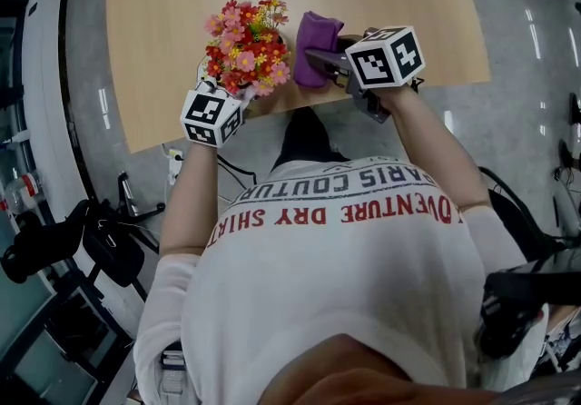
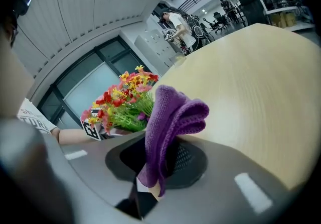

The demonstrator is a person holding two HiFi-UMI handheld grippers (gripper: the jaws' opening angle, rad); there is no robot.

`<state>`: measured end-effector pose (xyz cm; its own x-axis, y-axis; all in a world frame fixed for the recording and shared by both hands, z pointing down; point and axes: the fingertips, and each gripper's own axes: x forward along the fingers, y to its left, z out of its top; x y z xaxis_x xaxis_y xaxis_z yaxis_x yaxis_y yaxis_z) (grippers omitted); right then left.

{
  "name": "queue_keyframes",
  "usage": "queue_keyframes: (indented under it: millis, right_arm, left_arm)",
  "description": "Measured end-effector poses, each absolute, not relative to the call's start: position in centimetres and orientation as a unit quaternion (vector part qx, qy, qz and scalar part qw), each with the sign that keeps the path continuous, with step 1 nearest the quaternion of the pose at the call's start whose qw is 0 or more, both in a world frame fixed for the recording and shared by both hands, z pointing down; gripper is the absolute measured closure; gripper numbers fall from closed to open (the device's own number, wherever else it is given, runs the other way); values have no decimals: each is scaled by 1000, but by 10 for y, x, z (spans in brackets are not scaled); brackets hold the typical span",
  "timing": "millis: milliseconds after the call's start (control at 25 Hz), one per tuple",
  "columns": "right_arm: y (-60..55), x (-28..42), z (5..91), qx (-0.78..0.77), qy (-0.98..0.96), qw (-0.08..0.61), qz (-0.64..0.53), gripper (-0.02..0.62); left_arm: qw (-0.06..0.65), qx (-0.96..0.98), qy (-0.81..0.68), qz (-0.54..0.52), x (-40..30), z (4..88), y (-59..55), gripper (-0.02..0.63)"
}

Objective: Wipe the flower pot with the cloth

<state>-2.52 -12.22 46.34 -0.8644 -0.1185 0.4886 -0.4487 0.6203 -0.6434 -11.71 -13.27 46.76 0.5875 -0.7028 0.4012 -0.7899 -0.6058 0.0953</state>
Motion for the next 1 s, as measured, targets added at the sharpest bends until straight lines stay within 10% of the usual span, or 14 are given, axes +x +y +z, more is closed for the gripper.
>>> queue_keyframes:
  millis: [1000]
  right_arm:
    - [-148, -48, 511, 176, -856, 311, 373, 532]
  left_arm:
    - [127, 892, -400, 167, -121, 466, -133, 132]
